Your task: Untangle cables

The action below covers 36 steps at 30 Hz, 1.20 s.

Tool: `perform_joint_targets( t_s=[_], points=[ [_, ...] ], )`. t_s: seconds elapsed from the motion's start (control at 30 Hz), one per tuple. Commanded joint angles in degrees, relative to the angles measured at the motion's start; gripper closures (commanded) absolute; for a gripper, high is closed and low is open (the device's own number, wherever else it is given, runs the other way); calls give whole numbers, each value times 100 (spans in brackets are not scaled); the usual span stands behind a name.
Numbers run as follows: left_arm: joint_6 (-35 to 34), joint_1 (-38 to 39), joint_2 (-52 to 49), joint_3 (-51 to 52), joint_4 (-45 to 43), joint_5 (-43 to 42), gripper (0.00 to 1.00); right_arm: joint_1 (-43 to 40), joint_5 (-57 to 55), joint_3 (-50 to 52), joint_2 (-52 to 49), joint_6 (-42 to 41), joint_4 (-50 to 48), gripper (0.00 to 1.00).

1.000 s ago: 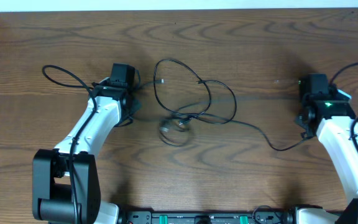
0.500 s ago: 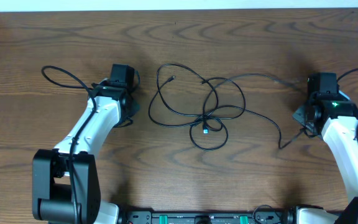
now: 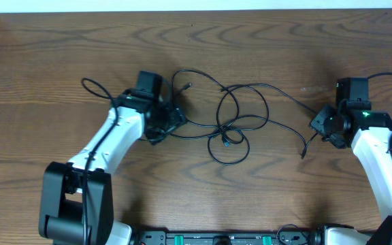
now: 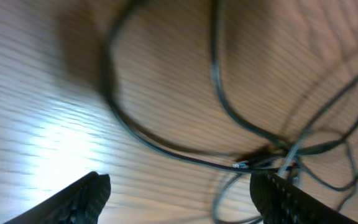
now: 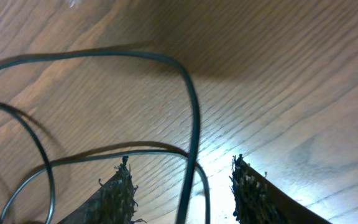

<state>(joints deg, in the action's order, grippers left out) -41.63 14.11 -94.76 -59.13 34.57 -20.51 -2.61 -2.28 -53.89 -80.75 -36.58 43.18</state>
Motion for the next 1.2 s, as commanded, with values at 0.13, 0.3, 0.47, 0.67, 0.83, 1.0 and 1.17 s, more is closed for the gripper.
perform_joint_targets(
  t_s=[0.13,0.3,0.47,0.67,0.83,1.0,1.17],
  points=[
    [-2481,754,46,-17,-118,710,23,269,181,-31,-101,111,-31,49],
    [-4710,1150,44,-17,-122,1163,23,369,181,-28,-219,109,-63,46],
    [-6358,1425,44,-17,-212,1161,8,389,179,-26,-356,111,-76,44],
    [-7291,1700,33,-17,-872,1248,8,391,177,-26,-470,114,-79,43],
    [-7534,1775,-92,-17,-896,1244,9,389,173,-26,-527,155,-81,43],
    [-7528,1768,-461,-17,-901,1290,16,391,160,-26,-627,251,-81,42],
    [-7523,1770,-920,-17,-1084,1290,17,389,94,-24,-660,389,-90,40]
  ],
)
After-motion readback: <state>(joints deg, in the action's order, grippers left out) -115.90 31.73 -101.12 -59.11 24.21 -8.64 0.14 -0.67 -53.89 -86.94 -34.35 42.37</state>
